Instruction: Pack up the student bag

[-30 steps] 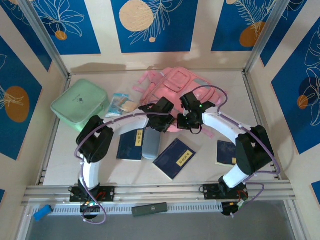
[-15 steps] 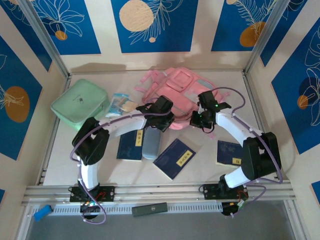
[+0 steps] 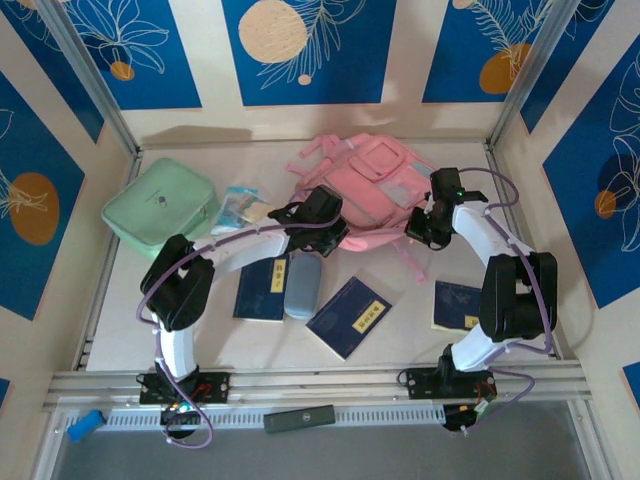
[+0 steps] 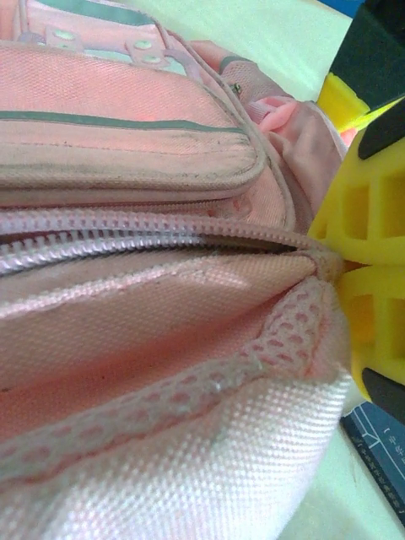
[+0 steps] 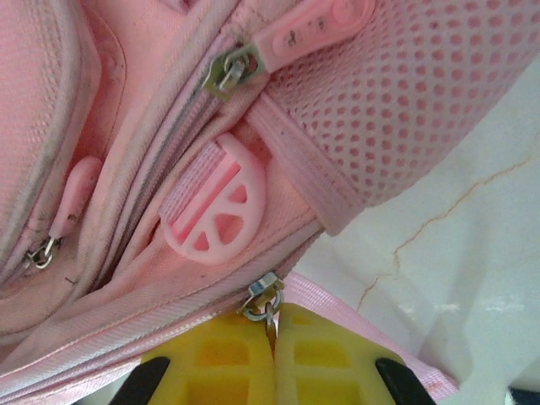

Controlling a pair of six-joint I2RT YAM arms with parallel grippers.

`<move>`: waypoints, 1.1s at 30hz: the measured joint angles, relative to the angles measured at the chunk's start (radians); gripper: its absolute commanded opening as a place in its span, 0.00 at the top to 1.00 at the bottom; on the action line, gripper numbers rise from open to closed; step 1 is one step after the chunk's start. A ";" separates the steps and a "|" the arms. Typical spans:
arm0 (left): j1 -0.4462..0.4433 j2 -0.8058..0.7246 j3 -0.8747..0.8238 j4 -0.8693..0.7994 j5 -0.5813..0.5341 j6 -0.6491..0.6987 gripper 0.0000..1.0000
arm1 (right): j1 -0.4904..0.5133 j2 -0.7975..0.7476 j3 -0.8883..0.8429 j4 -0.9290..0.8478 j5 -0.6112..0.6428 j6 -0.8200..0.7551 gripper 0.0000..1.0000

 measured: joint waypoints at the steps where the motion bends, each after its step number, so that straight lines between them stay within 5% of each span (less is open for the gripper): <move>1: 0.003 0.000 0.000 0.000 0.000 0.004 1.00 | 0.000 0.005 0.004 -0.002 0.002 -0.003 1.00; 13: -0.006 0.000 0.001 -0.007 -0.036 0.042 1.00 | 0.035 0.093 0.106 -0.028 0.012 0.003 0.96; 18: -0.068 0.033 0.048 -0.008 -0.061 0.039 1.00 | 0.024 0.177 0.193 -0.046 0.029 0.018 0.84; 24: -0.104 0.068 0.089 -0.003 -0.044 0.081 0.47 | 0.003 0.193 0.236 -0.072 0.049 0.016 0.53; 30: -0.084 -0.072 -0.042 0.017 -0.048 0.202 0.34 | 0.008 0.090 0.194 -0.087 0.014 0.041 0.25; 33: -0.046 -0.158 -0.090 -0.010 -0.055 0.295 0.33 | 0.025 0.011 0.145 -0.117 -0.016 0.100 0.19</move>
